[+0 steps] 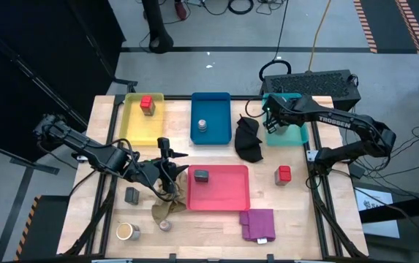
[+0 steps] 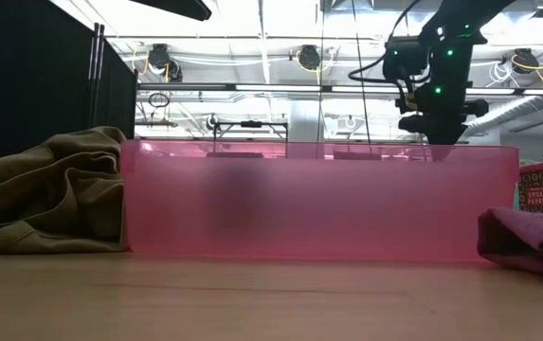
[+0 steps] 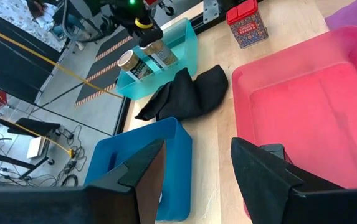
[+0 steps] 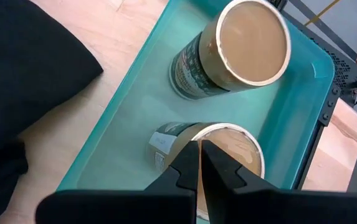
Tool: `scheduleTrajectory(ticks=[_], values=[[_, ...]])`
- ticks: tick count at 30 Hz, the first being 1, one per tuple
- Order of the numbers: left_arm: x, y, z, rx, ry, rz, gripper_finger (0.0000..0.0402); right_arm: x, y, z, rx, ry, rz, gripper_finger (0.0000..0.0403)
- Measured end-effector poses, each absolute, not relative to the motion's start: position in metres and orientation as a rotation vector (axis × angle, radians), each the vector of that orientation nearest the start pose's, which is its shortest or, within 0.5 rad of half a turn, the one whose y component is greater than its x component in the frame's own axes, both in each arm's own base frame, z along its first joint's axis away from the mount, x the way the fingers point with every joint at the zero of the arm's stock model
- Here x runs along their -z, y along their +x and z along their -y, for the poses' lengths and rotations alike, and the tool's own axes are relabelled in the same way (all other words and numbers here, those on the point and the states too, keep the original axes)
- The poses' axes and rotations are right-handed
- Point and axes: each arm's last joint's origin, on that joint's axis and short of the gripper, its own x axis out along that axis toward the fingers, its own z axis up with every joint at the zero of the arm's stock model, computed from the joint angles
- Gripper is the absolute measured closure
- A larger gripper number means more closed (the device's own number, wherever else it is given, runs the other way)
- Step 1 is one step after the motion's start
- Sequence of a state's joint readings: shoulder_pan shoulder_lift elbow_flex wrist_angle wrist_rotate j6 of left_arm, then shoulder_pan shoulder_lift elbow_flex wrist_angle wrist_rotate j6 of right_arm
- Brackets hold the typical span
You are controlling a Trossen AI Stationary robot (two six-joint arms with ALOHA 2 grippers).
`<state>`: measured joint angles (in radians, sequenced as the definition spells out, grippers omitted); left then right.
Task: Sort spices by type
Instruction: Put the right golden seasoning bottle into the light blue bin
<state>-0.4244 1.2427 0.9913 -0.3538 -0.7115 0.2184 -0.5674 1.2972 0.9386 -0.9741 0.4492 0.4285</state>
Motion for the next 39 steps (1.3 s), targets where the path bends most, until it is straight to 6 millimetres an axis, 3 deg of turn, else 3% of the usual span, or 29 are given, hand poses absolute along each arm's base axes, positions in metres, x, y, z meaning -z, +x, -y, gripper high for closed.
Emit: scheduleTrajectory(ticks=[8, 23, 28, 39], values=[[-0.300, 0.245, 0.090, -0.223, 0.538, -0.543, 0.0212, -0.232, 0.185, 0.132, 1.123, 0.383, -1.203, 0.0402], [-0.300, 0.245, 0.090, -0.223, 0.538, -0.543, 0.0212, -0.233, 0.180, 0.112, 0.902, 0.167, -1.446, 0.0402], [-0.300, 0.245, 0.090, -0.223, 0.538, -0.543, 0.0212, -0.235, 0.181, 0.105, 0.896, 0.115, -1.431, 0.0402], [-0.300, 0.245, 0.090, -0.222, 0.540, -0.543, 0.0212, -0.243, 0.177, 0.105, 1.221, 0.367, -1.178, 0.0403]])
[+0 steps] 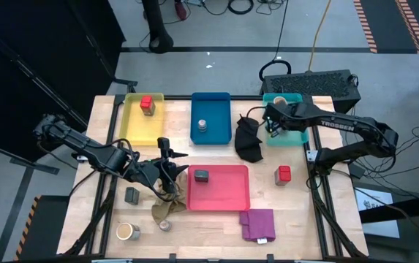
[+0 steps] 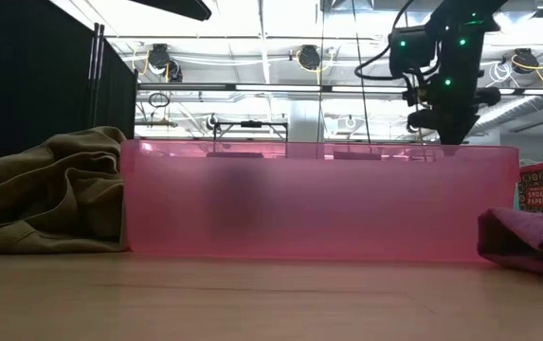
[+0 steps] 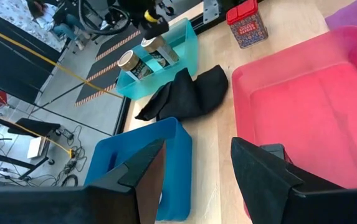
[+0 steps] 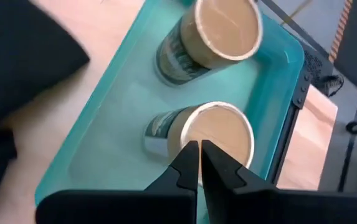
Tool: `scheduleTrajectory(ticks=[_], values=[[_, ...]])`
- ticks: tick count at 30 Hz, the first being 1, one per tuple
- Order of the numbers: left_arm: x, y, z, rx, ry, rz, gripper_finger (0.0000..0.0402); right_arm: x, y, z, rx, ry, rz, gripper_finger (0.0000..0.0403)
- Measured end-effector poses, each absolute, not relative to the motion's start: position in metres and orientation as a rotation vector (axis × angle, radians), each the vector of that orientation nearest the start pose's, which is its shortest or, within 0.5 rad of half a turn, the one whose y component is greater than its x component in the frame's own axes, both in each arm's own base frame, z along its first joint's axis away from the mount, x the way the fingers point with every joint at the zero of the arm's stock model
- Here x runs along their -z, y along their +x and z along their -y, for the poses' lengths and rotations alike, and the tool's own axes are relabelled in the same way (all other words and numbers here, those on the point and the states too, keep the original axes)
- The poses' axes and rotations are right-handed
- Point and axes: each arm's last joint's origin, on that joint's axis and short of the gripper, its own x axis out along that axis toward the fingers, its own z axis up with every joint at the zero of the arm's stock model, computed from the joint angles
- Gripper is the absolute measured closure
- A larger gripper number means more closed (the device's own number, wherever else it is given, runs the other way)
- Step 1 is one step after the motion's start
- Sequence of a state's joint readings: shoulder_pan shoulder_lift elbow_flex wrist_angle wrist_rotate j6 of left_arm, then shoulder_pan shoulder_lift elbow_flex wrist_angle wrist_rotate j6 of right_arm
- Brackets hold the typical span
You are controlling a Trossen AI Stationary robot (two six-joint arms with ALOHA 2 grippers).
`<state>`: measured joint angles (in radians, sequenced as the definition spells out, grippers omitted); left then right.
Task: Sort spices by type
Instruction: Put the right golden seasoning bottle into the light blue bin
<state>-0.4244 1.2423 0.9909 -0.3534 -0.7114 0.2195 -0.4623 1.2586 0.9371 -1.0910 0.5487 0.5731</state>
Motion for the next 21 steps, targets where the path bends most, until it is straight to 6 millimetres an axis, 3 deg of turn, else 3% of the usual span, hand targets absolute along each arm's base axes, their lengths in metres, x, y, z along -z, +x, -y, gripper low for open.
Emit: scheduleTrajectory(ticks=[13, 21], values=[[-0.300, 0.245, 0.090, -0.222, 0.543, -0.544, 0.0212, -0.232, 0.182, 0.122, 1.296, 0.419, -1.160, 0.0403], [-0.300, 0.245, 0.090, -0.221, 0.543, -0.544, 0.0212, -0.231, 0.185, 0.120, 1.215, 0.398, -1.202, 0.0403]])
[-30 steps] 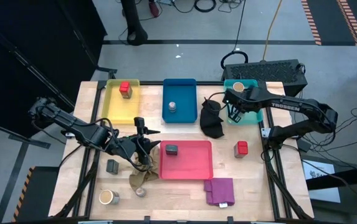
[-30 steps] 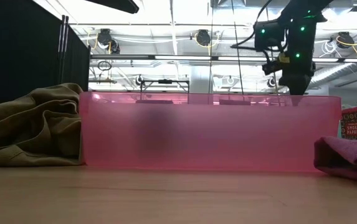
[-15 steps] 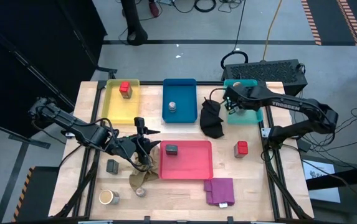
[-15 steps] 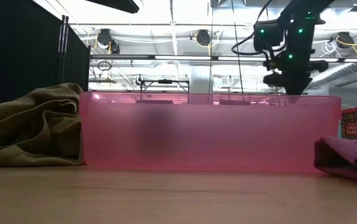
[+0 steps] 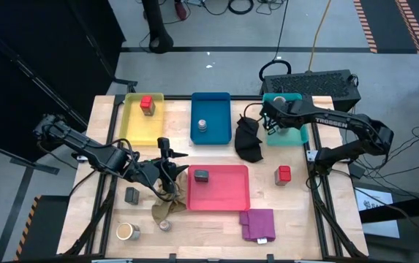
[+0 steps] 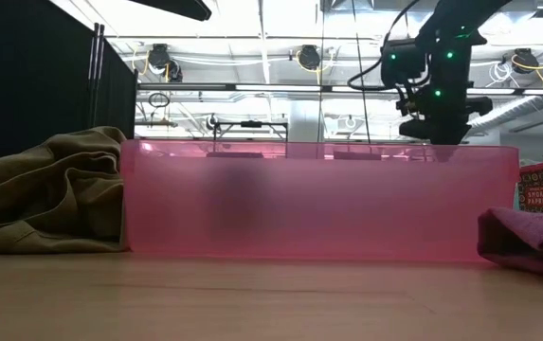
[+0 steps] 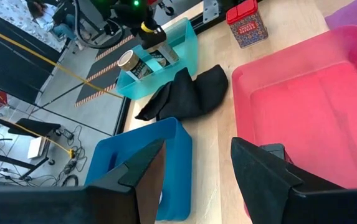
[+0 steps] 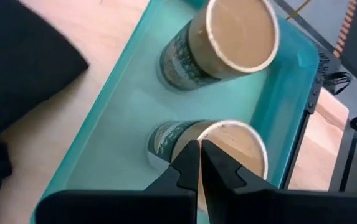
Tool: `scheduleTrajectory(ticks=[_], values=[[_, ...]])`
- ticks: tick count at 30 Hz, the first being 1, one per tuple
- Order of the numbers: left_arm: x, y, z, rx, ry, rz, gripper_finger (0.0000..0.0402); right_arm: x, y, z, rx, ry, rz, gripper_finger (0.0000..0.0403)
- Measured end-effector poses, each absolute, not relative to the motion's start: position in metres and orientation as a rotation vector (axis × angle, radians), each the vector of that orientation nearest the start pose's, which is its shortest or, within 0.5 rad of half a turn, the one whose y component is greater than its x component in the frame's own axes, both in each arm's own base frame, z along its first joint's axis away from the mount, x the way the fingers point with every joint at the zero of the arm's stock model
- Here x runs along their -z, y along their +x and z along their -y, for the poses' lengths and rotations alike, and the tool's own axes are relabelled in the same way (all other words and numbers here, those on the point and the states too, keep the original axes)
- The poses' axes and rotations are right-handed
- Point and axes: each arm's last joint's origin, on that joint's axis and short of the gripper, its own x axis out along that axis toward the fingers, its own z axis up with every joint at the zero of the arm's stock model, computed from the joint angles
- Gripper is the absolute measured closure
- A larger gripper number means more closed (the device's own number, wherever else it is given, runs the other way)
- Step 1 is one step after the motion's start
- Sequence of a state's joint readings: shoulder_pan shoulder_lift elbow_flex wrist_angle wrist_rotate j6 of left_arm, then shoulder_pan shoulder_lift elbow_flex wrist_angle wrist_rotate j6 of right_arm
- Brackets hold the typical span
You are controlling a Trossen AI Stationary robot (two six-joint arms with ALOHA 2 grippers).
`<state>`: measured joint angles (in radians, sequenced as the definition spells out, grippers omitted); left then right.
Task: Sort spices by type
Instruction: Put the right golden seasoning bottle into the light blue bin
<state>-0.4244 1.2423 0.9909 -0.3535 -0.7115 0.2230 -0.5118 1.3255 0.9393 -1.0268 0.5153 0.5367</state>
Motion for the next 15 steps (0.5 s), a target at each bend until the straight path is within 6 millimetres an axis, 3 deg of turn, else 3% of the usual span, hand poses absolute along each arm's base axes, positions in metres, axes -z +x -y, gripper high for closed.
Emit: scheduleTrajectory(ticks=[15], values=[[-0.300, 0.245, 0.090, -0.221, 0.543, -0.544, 0.0212, -0.231, 0.174, 0.100, 1.153, 0.367, -1.409, 0.0403]])
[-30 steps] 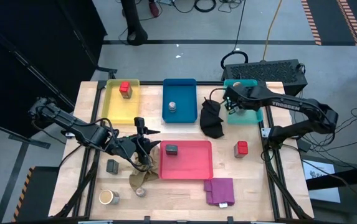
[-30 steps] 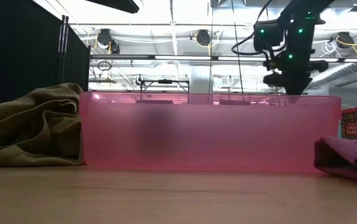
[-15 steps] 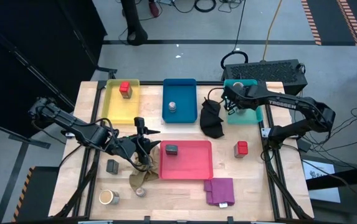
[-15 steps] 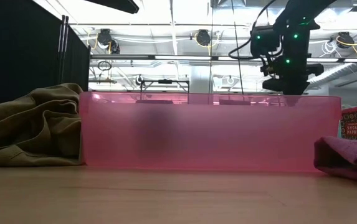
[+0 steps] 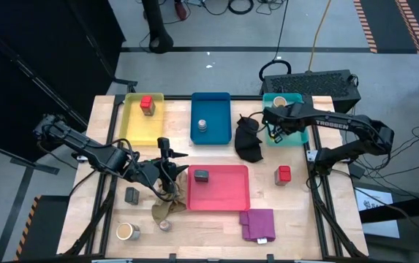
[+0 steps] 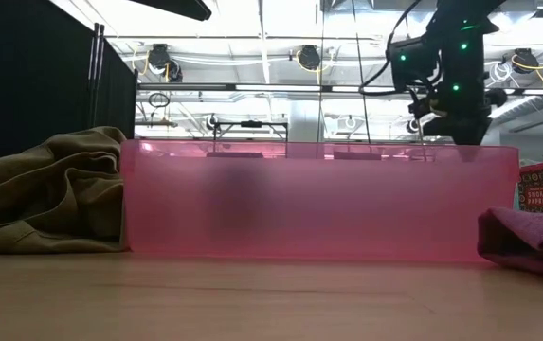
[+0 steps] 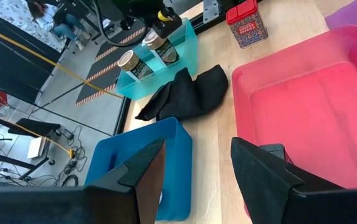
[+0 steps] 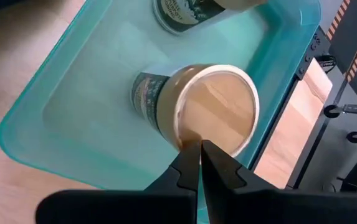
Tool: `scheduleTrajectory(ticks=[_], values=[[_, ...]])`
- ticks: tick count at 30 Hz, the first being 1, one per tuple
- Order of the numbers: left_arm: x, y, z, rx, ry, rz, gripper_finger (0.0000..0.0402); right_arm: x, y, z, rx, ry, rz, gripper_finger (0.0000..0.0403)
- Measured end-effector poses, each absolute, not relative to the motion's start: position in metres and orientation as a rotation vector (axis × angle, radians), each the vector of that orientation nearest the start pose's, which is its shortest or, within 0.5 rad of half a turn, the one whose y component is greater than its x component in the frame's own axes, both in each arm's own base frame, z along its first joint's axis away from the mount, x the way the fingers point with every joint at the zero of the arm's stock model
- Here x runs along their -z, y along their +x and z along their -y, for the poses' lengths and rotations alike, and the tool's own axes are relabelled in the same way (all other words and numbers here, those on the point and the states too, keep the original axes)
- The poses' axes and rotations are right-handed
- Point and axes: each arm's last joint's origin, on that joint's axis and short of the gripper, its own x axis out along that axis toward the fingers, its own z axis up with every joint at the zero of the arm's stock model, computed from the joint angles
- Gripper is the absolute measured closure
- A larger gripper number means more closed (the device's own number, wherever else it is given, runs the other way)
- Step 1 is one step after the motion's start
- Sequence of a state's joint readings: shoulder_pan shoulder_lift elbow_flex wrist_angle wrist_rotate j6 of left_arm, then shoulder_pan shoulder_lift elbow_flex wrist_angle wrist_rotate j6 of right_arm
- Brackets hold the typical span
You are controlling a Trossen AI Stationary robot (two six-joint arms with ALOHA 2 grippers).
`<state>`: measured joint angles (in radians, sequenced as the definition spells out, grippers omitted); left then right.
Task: Sort spices by type
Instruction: Put the right golden seasoning bottle into the light blue bin
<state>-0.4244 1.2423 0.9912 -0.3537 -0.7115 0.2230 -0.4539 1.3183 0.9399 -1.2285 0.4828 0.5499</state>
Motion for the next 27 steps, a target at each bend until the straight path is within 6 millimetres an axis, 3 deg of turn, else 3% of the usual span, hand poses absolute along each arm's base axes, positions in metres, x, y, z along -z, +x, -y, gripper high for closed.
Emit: scheduleTrajectory(ticks=[8, 16, 27], values=[[-0.300, 0.245, 0.090, -0.221, 0.543, -0.544, 0.0212, -0.235, 0.174, 0.101, 1.245, 0.335, -1.320, 0.0403], [-0.300, 0.245, 0.090, -0.221, 0.543, -0.544, 0.0212, -0.236, 0.184, 0.113, 1.225, 0.332, -1.191, 0.0403], [-0.300, 0.245, 0.090, -0.221, 0.543, -0.544, 0.0212, -0.234, 0.185, 0.114, 1.231, 0.341, -1.187, 0.0403]])
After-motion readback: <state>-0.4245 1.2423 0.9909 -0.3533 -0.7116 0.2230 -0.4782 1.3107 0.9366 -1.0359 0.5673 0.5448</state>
